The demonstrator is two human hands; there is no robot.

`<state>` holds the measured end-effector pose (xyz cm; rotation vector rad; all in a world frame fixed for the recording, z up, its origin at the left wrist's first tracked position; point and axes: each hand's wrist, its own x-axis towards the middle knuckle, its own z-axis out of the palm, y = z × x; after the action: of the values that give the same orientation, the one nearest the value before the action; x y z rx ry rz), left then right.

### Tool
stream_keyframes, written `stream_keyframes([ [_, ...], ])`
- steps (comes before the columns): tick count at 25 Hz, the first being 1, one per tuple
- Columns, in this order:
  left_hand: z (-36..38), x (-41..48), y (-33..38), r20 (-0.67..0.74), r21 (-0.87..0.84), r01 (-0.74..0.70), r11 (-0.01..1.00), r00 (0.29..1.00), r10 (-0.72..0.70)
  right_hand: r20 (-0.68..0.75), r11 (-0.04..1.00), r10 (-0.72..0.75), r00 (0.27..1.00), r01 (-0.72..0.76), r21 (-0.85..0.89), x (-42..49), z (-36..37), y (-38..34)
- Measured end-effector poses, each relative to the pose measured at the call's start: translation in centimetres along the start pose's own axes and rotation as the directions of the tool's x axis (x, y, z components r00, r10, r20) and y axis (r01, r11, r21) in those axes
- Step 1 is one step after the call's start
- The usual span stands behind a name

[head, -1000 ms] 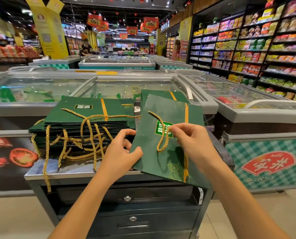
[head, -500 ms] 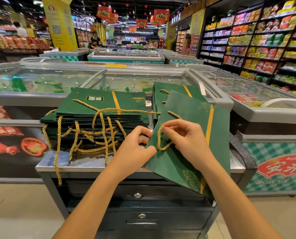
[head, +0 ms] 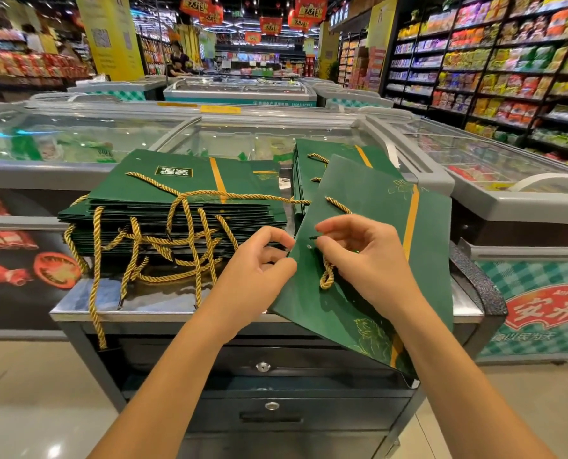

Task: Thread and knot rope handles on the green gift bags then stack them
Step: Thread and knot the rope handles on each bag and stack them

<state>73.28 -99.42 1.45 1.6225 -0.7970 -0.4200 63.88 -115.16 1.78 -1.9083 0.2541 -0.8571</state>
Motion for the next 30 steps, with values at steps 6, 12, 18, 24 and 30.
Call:
stream_keyframes([
  [6, -0.1, -0.3, -0.2, -0.014, 0.001, -0.049, 0.999, 0.999, 0.049, 0.003, 0.999, -0.036, 0.999, 0.036, -0.013, -0.3, -0.1, -0.2],
  [12, -0.1, -0.5, -0.1, 0.003, -0.023, -0.053, 0.998, 0.999, 0.053, 0.052, 0.998, -0.028, 0.998, 0.031, -0.057, -0.3, -0.1, -0.1],
  [18, -0.2, -0.6, -0.2, 0.0, 0.006, -0.082, 0.997, 0.997, 0.082, 0.105, 0.999, -0.03, 0.994, 0.033, -0.03, -0.3, -0.4, 0.1],
  [24, -0.5, -0.7, -0.3, 0.021, 0.015, -0.114, 0.993, 0.993, 0.113, 0.249, 1.0, -0.019, 0.968, 0.015, 0.019, 0.5, -0.7, 0.8],
  [30, -0.7, -0.7, -0.4, 0.057, 0.012, -0.157, 0.987, 0.986, 0.157, 0.332, 1.0, -0.005, 0.943, -0.002, 0.021, 0.5, -1.4, 0.4],
])
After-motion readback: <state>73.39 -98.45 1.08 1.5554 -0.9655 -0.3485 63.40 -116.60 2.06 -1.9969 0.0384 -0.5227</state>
